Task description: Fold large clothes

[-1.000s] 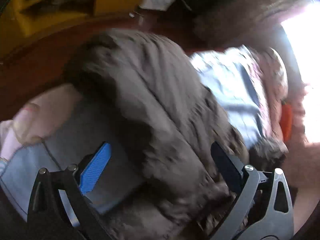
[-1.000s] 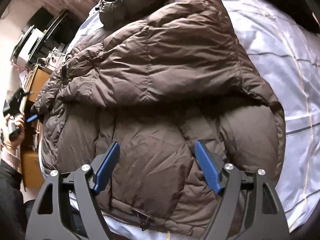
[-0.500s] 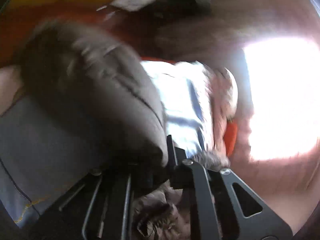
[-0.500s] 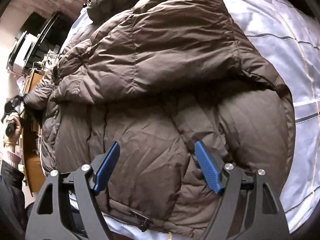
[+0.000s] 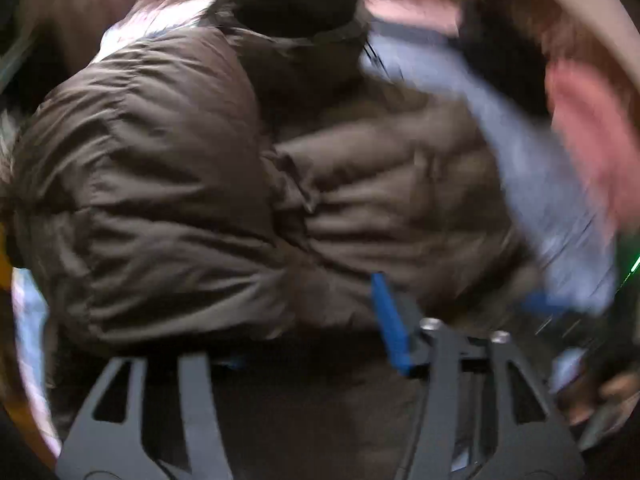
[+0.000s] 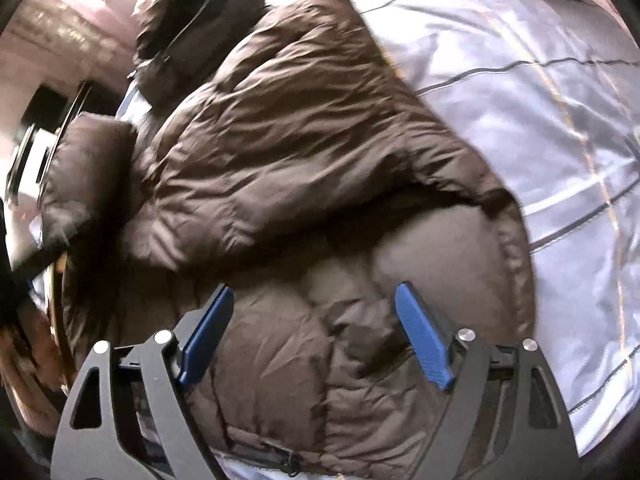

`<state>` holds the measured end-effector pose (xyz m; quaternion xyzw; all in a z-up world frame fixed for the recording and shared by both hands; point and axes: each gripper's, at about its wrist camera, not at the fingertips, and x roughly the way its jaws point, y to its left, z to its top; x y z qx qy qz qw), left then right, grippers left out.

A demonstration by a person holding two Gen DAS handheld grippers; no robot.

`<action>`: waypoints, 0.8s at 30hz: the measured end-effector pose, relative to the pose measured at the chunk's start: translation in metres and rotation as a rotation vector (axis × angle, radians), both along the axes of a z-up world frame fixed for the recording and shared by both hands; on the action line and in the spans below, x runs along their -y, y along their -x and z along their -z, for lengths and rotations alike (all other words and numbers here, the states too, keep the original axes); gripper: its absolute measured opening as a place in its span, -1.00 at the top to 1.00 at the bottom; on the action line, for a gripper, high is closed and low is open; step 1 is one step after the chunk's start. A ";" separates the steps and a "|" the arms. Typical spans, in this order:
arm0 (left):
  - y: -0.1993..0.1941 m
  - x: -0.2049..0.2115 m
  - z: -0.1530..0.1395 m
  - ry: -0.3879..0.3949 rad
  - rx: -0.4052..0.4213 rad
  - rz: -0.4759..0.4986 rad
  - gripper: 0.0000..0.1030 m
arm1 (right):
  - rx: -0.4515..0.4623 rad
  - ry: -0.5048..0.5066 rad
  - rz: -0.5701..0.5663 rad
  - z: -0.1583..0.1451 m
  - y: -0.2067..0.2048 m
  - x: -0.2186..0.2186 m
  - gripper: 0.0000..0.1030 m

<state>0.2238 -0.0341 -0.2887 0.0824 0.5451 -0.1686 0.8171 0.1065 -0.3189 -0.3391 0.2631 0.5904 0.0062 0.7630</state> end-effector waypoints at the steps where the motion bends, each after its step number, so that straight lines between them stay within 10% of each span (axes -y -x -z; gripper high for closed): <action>1: 0.005 0.013 0.005 -0.082 0.025 0.036 -0.17 | -0.003 -0.003 0.009 0.001 0.000 0.003 -0.63; 7: 0.043 0.055 0.045 -0.448 0.127 0.270 -0.26 | -0.045 -0.056 0.084 0.008 -0.003 0.021 -0.63; 17: 0.046 0.060 0.067 -0.561 0.143 0.303 -0.37 | 0.244 0.168 -0.094 -0.100 -0.037 -0.015 -0.63; 24: 0.042 0.060 0.065 -0.564 0.122 0.300 -0.41 | 0.345 0.414 -0.514 -0.183 -0.093 -0.204 -0.97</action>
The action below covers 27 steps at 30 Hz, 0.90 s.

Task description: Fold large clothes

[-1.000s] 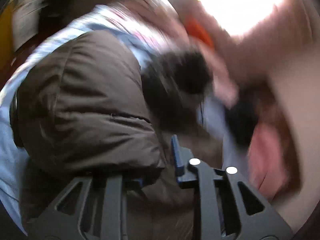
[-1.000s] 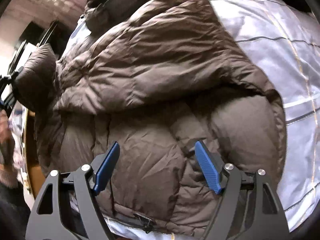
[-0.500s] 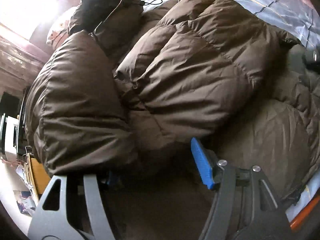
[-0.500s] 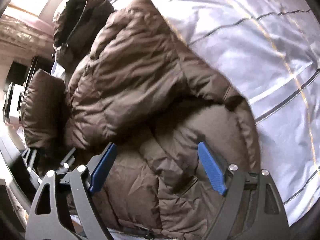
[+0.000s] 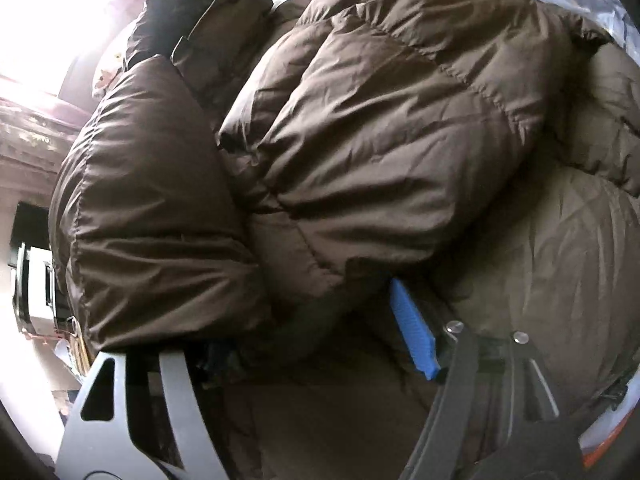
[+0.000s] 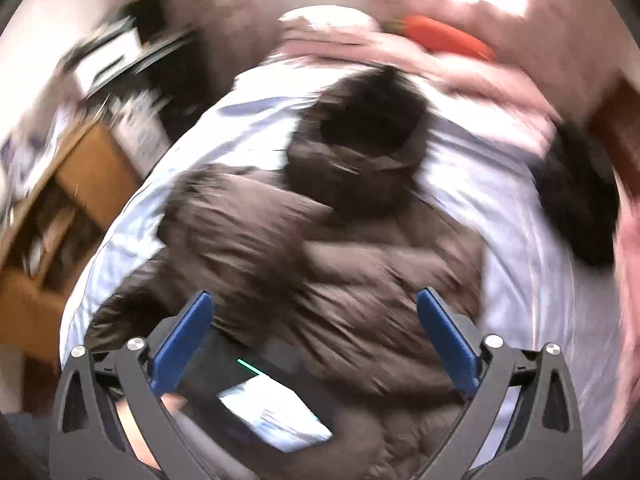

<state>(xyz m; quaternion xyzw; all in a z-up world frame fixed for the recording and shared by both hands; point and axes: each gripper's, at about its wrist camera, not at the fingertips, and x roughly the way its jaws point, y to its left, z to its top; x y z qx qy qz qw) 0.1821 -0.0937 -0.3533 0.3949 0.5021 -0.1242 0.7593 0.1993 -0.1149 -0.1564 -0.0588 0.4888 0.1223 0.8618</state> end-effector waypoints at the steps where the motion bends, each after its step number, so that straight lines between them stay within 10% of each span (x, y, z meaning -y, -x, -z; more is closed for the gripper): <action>1: -0.002 -0.001 -0.001 0.013 -0.008 -0.011 -0.43 | -0.029 0.078 -0.050 0.005 -0.013 -0.035 -0.97; 6: -0.006 -0.001 0.001 0.003 -0.007 0.000 -0.45 | -0.089 0.566 -0.189 0.078 -0.056 -0.173 -0.97; 10: -0.002 -0.006 0.000 0.015 -0.015 0.012 -0.48 | -0.109 0.779 -0.206 0.128 -0.071 -0.212 -0.97; 11: -0.003 -0.010 -0.001 0.031 -0.024 0.008 -0.48 | -0.121 0.785 -0.201 0.135 -0.075 -0.211 -0.70; 12: -0.003 -0.013 -0.001 0.043 -0.033 0.002 -0.49 | -0.139 0.756 -0.205 0.136 -0.077 -0.206 0.28; 14: -0.008 -0.022 -0.002 0.073 -0.064 -0.024 -0.49 | -0.198 0.624 -0.139 0.121 -0.087 -0.182 0.79; 21: -0.030 -0.059 -0.019 0.109 -0.031 -0.162 -0.57 | -0.135 0.149 0.074 0.031 -0.094 -0.041 0.87; 27: -0.061 -0.131 -0.039 0.253 -0.058 -0.426 -0.58 | -0.145 -0.351 0.274 0.071 -0.061 0.092 0.68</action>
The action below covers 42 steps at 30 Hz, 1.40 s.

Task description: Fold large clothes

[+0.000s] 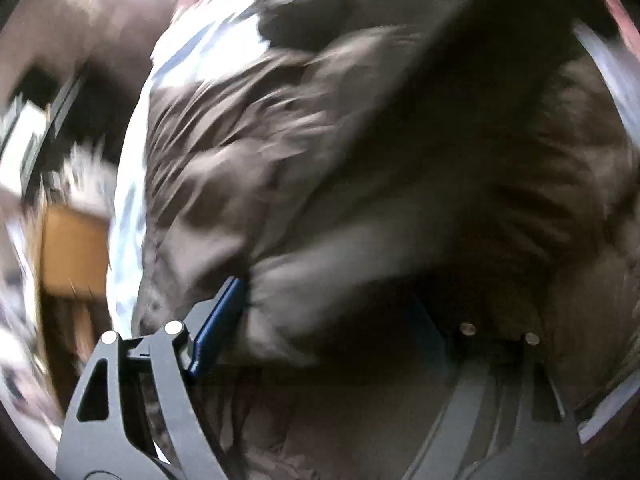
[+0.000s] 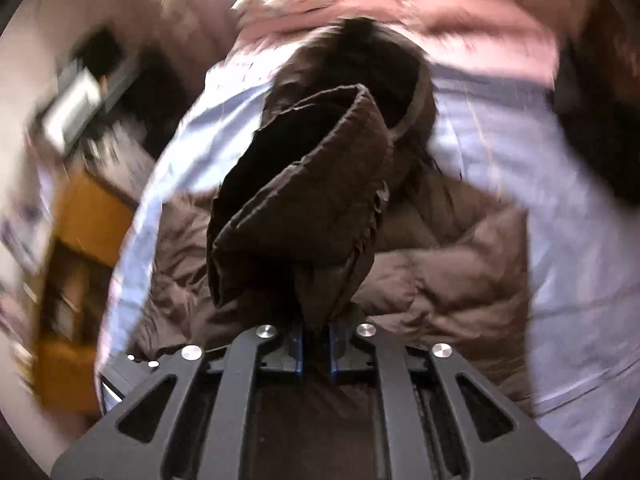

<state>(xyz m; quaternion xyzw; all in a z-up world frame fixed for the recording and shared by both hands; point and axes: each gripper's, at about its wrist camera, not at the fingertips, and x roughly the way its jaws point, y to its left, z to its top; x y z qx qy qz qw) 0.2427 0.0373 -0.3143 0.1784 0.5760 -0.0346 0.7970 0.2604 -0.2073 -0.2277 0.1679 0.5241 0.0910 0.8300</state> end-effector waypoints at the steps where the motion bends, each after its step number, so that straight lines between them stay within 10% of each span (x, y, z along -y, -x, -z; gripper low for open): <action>1: -0.004 -0.013 0.000 0.043 -0.024 -0.039 -0.58 | -0.030 -0.064 0.037 0.020 0.004 0.013 0.59; 6: -0.012 -0.068 -0.015 0.321 -0.077 -0.208 -0.58 | -0.180 -0.108 0.101 0.092 0.031 0.032 -0.53; 10: -0.014 -0.087 -0.043 0.446 0.028 -0.290 -0.59 | -0.187 -0.119 0.368 0.098 0.087 0.083 -0.64; 13: -0.016 -0.095 -0.058 0.389 0.135 -0.402 -0.66 | -0.164 -0.126 0.688 0.096 0.139 0.131 -0.71; 17: -0.016 -0.110 -0.065 0.351 0.174 -0.507 -0.67 | -0.117 -0.161 0.719 0.090 0.161 0.141 -0.71; 21: -0.020 -0.105 -0.059 0.291 0.131 -0.506 -0.71 | -0.139 -0.451 0.605 0.096 0.155 0.127 -0.79; 25: -0.012 -0.099 -0.050 0.264 0.099 -0.468 -0.71 | -0.249 -0.751 0.441 0.112 0.127 0.075 -0.79; 31: 0.018 -0.111 -0.074 0.246 0.141 -0.470 -0.71 | -0.243 -0.796 0.394 0.115 0.065 0.030 -0.75; 33: 0.030 -0.130 -0.085 0.232 0.185 -0.537 -0.71 | -0.238 -0.741 0.396 0.113 0.045 0.027 0.10; 35: 0.041 -0.156 -0.097 0.274 0.239 -0.646 -0.72 | -0.239 -0.648 0.349 0.111 0.027 0.014 0.46; 38: 0.044 -0.179 -0.105 0.401 0.340 -0.718 -0.86 | -0.205 -0.527 0.258 0.105 0.007 -0.009 0.54; 42: 0.012 -0.158 -0.070 0.382 0.227 -0.619 -0.86 | -0.066 -0.280 -0.013 0.075 -0.018 -0.067 0.54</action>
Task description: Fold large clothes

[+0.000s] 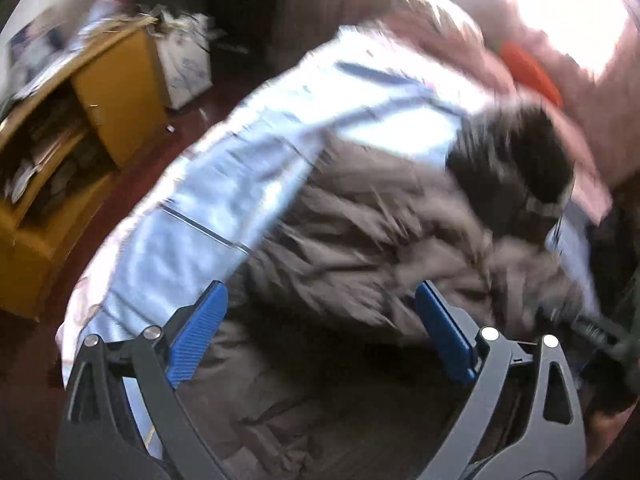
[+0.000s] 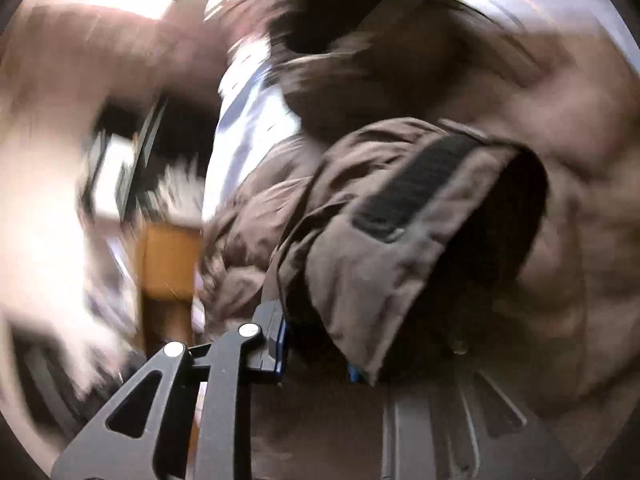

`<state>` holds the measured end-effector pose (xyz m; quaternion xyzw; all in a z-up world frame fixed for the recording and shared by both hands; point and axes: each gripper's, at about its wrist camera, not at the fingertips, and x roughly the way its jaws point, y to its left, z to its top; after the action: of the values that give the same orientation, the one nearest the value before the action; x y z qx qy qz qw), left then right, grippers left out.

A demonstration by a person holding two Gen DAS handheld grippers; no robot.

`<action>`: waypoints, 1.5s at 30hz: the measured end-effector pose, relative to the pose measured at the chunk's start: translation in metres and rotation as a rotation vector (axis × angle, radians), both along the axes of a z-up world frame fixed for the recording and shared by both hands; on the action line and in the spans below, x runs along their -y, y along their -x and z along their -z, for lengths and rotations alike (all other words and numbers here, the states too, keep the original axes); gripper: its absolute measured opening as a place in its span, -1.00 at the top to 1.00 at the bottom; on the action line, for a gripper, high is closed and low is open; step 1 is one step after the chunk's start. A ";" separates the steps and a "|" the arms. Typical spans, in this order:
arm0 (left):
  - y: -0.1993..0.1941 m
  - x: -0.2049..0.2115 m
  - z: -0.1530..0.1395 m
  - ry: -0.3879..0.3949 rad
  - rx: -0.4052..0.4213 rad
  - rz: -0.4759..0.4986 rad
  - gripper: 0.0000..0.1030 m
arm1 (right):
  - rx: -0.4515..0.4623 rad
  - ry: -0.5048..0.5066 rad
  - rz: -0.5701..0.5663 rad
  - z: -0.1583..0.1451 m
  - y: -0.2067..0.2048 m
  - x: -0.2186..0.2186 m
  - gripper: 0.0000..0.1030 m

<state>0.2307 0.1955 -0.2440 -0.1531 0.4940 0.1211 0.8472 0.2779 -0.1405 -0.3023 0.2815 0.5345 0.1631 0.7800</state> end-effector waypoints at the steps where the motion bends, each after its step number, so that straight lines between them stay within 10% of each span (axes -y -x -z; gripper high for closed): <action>1: -0.007 0.005 0.012 -0.013 -0.034 0.012 -0.86 | 0.031 0.073 -0.046 -0.005 -0.006 -0.013 0.54; 4: -0.024 0.007 0.046 -0.034 -0.134 0.017 -0.86 | -0.025 0.148 -0.037 0.005 -0.021 -0.017 0.52; 6: -0.032 0.000 0.068 -0.026 -0.197 0.006 -0.86 | -0.116 0.128 0.051 0.024 -0.025 0.009 -0.04; 11: -0.033 -0.031 0.105 0.030 -0.285 -0.046 -0.89 | -0.175 0.130 0.241 0.045 0.011 0.087 -0.69; 15: -0.031 -0.035 0.102 0.045 -0.268 -0.076 -0.89 | -0.098 0.111 0.581 0.024 0.054 0.156 -0.70; 20: -0.027 -0.006 0.064 -0.052 -0.098 0.008 -0.87 | 0.161 0.172 0.240 -0.018 0.044 0.087 -0.38; 25: -0.022 0.045 0.048 -0.160 0.009 0.228 -0.87 | 0.087 0.309 -0.033 0.013 0.023 -0.006 -0.12; 30: -0.031 0.076 0.099 -0.264 -0.186 0.380 -0.89 | -0.045 0.402 -0.036 0.075 0.017 -0.014 -0.06; 34: -0.035 0.070 0.116 -0.206 -0.259 0.362 -0.91 | -0.037 0.474 -0.091 0.083 0.020 -0.025 -0.05; 45: -0.022 0.081 0.096 -0.306 -0.202 0.437 -0.91 | 0.132 0.487 -0.022 0.040 0.101 0.013 -0.22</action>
<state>0.2531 0.1142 -0.3396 0.0995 0.5732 0.0234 0.8130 0.1765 -0.1538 -0.3426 0.0680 0.5091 0.0559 0.8562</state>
